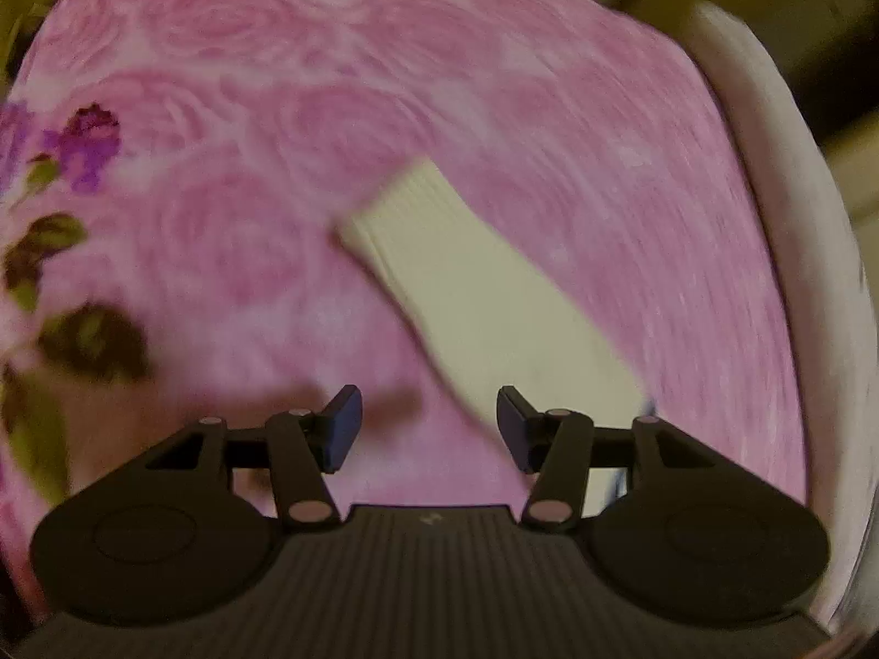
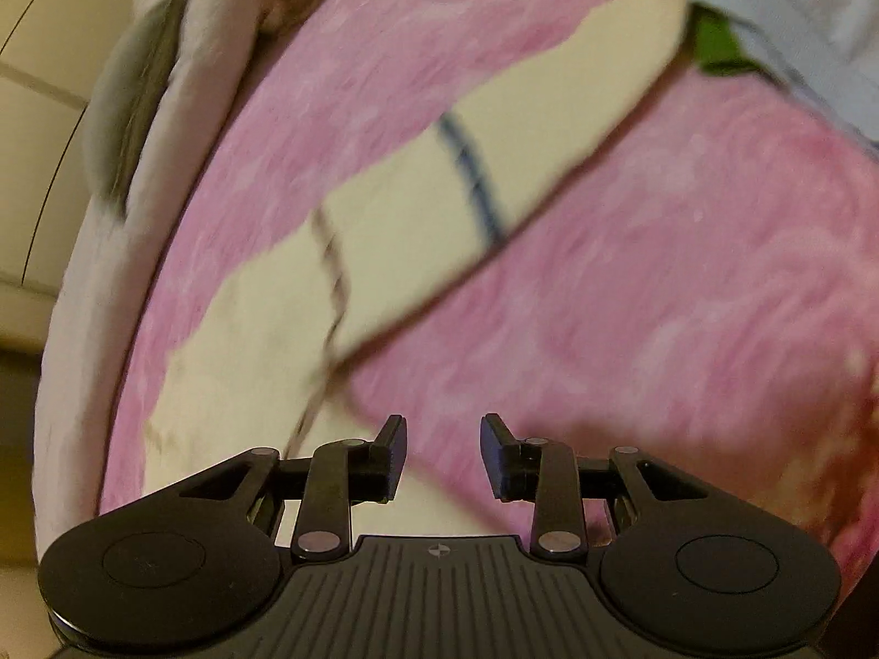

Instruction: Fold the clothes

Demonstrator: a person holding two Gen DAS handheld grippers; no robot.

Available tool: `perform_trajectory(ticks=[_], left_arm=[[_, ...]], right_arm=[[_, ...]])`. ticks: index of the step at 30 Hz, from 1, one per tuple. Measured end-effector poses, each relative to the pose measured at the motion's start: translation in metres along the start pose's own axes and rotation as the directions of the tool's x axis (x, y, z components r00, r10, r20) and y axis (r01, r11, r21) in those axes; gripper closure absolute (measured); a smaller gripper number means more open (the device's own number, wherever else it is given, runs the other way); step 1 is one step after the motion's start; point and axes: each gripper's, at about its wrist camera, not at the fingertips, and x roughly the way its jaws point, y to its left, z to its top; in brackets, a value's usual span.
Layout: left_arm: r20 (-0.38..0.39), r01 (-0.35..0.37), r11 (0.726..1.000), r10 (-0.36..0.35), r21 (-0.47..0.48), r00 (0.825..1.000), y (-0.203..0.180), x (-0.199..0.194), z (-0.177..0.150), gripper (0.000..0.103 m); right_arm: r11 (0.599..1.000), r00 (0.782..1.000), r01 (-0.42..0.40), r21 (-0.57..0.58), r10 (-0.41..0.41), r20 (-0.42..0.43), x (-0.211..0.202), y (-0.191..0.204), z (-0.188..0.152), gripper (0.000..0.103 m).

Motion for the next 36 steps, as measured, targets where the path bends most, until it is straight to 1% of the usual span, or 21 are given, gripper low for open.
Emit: perform_trajectory(ticks=[2,5,6,7,9,11,13,15,16,17,21,23,24,26,27,28,29,30,33,35,36], left_arm=[[-0.006,-0.007,1.0,0.007,-0.024,1.0,0.002,0.018,0.016,0.054],[-0.02,-0.021,1.0,0.021,0.009,1.0,0.0,0.04,0.029,0.068],[-0.002,-0.026,0.999,0.026,0.028,1.0,-0.002,0.042,0.032,0.08],[0.009,-0.011,0.998,0.011,0.055,1.0,-0.003,0.042,0.035,0.098],[0.021,0.039,0.994,-0.041,0.099,0.999,-0.001,0.034,0.042,0.098],[0.082,0.06,0.979,-0.078,0.196,0.994,0.0,0.019,0.048,0.097],[0.12,0.037,0.925,-0.089,0.379,0.989,-0.004,0.013,0.049,0.095],[0.075,-0.039,0.853,0.0,0.52,0.997,-0.006,0.034,0.046,0.092],[0.056,-0.049,0.828,0.021,0.558,0.998,-0.005,0.044,0.044,0.088],[0.076,-0.046,0.814,0.002,0.579,0.997,-0.005,0.042,0.044,0.088],[0.12,-0.1,0.788,0.033,0.607,0.992,-0.016,0.021,0.041,0.078],[0.146,-0.142,0.752,0.062,0.644,0.987,-0.015,0.003,0.024,0.082],[0.126,-0.134,0.727,0.066,0.674,0.99,-0.014,-0.005,0.009,0.081],[0.025,-0.061,0.666,0.063,0.743,0.998,-0.008,-0.018,-0.03,0.081],[-0.066,0.022,0.639,0.046,0.769,0.997,-0.004,-0.026,-0.055,0.081],[-0.158,0.106,0.61,0.033,0.785,0.987,0.0,-0.034,-0.081,0.081],[-0.249,0.191,0.578,0.023,0.793,0.968,0.004,-0.042,-0.107,0.081],[-0.338,0.275,0.546,0.016,0.792,0.941,0.009,-0.05,-0.133,0.08],[-0.473,0.409,0.476,0.016,0.778,0.881,0.019,-0.067,-0.199,0.073],[-0.476,0.405,0.46,0.045,0.79,0.878,0.024,-0.068,-0.225,0.071],[-0.472,0.393,0.474,0.055,0.788,0.88,0.027,-0.065,-0.231,0.071]], right_arm=[[0.999,1.0,0.0,-0.039,-0.001,-0.011,-0.002,0.011,-0.02,0.069],[0.997,1.0,0.014,-0.077,-0.014,-0.01,-0.007,0.025,-0.04,0.069],[0.996,1.0,0.02,-0.083,-0.021,-0.008,-0.008,0.027,-0.044,0.069],[0.996,1.0,0.026,-0.089,-0.027,-0.006,-0.009,0.03,-0.048,0.069],[0.995,0.999,0.035,-0.094,-0.036,0.001,-0.009,0.036,-0.052,0.069],[0.994,0.999,0.042,-0.098,-0.041,0.008,-0.012,0.04,-0.056,0.069],[0.994,0.999,0.044,-0.103,-0.043,0.012,-0.016,0.043,-0.06,0.069],[0.992,0.999,0.048,-0.114,-0.048,0.009,-0.017,0.047,-0.064,0.069],[0.991,0.999,0.054,-0.122,-0.054,0.004,-0.018,0.047,-0.066,0.069],[0.99,0.998,0.06,-0.129,-0.06,-0.001,-0.018,0.048,-0.067,0.069],[0.977,0.996,0.091,-0.193,-0.093,0.0,-0.025,0.048,-0.072,0.067],[0.968,0.993,0.109,-0.227,-0.115,-0.012,-0.027,0.044,-0.075,0.063],[0.964,0.992,0.116,-0.241,-0.125,-0.024,-0.027,0.039,-0.078,0.06],[0.954,0.987,0.132,-0.268,-0.152,-0.056,-0.026,0.028,-0.084,0.058],[0.949,0.983,0.14,-0.281,-0.167,-0.074,-0.026,0.022,-0.088,0.057],[0.944,0.979,0.146,-0.296,-0.18,-0.093,-0.025,0.016,-0.093,0.056],[0.937,0.976,0.151,-0.315,-0.192,-0.105,-0.024,0.009,-0.097,0.056],[0.93,0.972,0.156,-0.334,-0.205,-0.117,-0.023,0.003,-0.101,0.056],[0.901,0.96,0.169,-0.4,-0.243,-0.142,-0.019,-0.016,-0.112,0.056],[0.884,0.953,0.169,-0.436,-0.26,-0.156,-0.017,-0.028,-0.118,0.056],[0.878,0.951,0.166,-0.449,-0.264,-0.164,-0.016,-0.035,-0.121,0.055]])
